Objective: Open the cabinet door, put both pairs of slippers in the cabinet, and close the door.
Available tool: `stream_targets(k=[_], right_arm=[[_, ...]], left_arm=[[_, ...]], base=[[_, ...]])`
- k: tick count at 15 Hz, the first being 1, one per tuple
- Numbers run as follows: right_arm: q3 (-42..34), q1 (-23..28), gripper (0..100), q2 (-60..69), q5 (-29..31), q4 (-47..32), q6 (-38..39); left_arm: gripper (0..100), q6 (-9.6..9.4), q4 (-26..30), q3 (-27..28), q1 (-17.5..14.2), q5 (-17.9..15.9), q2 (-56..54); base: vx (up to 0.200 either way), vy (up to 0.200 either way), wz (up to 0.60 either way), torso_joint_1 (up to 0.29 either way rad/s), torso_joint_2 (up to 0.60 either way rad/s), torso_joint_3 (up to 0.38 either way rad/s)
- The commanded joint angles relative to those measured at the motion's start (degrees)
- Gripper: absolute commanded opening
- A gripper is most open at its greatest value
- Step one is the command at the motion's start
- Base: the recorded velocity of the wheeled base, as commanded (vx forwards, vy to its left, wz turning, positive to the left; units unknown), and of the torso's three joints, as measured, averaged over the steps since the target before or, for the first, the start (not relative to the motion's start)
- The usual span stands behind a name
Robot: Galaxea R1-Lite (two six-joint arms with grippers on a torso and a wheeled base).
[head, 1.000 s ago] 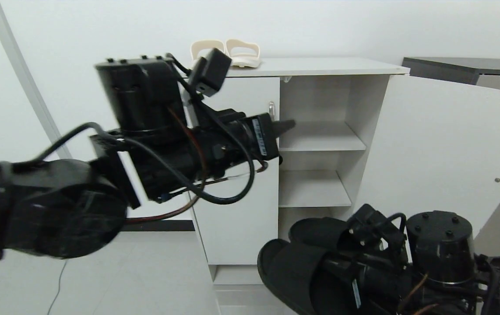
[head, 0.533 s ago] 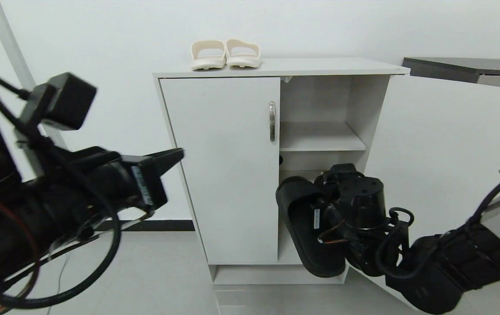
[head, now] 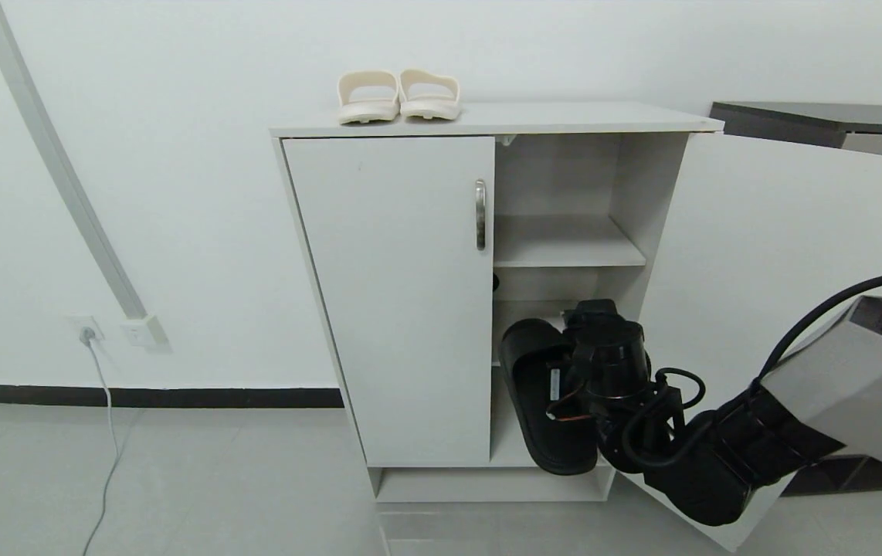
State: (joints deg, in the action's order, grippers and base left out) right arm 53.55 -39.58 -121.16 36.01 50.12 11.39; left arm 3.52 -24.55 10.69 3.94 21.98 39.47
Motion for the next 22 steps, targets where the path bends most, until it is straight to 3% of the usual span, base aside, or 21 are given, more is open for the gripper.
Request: stream_targets(k=[1, 2, 4, 6, 8, 9, 10, 13, 15, 16, 17, 18, 22], right_arm=[[-0.38, 0.21, 0, -0.13, -0.06, 0.07, 0.04], [-0.38, 0.21, 0, -0.21, -0.06, 0.07, 0.04], [-0.82, 0.21, 0, -0.21, -0.06, 0.16, 0.04], [-1.17, 0.21, 0, -0.04, 0.02, 1.12, -0.05], [-1.17, 0.21, 0, -0.04, 0.02, 1.21, -0.05], [-1.17, 0.21, 0, -0.04, 0.02, 1.21, -0.05], [-1.17, 0.21, 0, -0.13, 0.02, 1.21, -0.14], [-1.52, 0.12, 0, -0.13, 0.02, 1.21, -0.14], [-1.52, 0.03, 0, -0.21, 0.02, 1.21, -0.14], [-1.52, 0.03, 0, -0.3, 0.02, 1.21, -0.14], [-1.52, -0.06, 0, -0.3, 0.02, 1.21, -0.14], [-1.43, -0.06, 0, -0.74, 0.02, 1.3, -0.14], [-0.99, -0.23, 0, -1.53, 0.02, 1.39, -0.14]], left_arm=[[0, -2.64, 13.13, -10.08, -8.68, -1.24, -28.14], [0, -3.52, 22.0, -9.02, -8.77, -1.68, -35.17], [0, -2.29, 21.56, -10.69, -8.86, -2.73, -34.55], [0, -2.12, 22.79, -10.69, -8.86, -18.46, -34.55], [0, -3.87, 24.64, -10.6, -8.86, -26.81, -34.46], [0, -5.02, 24.64, -10.6, -8.68, -27.25, -34.46], [0, -5.98, 24.64, -10.6, -2.0, -27.52, -36.48], [0, -6.25, 24.64, -10.6, -3.76, -26.99, -39.47], [0, -6.42, 24.55, -10.6, -3.76, -22.95, -39.47], [0, -5.98, 24.64, -10.69, -3.76, -22.95, -39.47], [0, -3.79, 24.55, -10.6, -3.76, -22.95, -39.47], [0, -2.73, 24.55, -10.6, -3.76, -23.03, -39.47], [0, -2.91, 24.46, -10.6, -3.76, -23.12, -39.47]], base=[[0.0, 0.0, 0.0, 0.0, 0.0, 0.0], [0.0, 0.0, 0.0, 0.0, 0.0, 0.0], [0.0, 0.0, 0.0, 0.0, 0.0, 0.0], [0.0, 0.0, 0.0, 0.0, 0.0, 0.0], [0.0, 0.0, 0.0, 0.0, 0.0, 0.0], [0.0, 0.0, 0.0, 0.0, 0.0, 0.0], [0.0, 0.0, 0.0, 0.0, 0.0, 0.0], [0.0, 0.0, 0.0, 0.0, 0.0, 0.0], [0.0, 0.0, 0.0, 0.0, 0.0, 0.0], [0.0, 0.0, 0.0, 0.0, 0.0, 0.0], [0.0, 0.0, 0.0, 0.0, 0.0, 0.0], [0.0, 0.0, 0.0, 0.0, 0.0, 0.0], [0.0, 0.0, 0.0, 0.0, 0.0, 0.0]])
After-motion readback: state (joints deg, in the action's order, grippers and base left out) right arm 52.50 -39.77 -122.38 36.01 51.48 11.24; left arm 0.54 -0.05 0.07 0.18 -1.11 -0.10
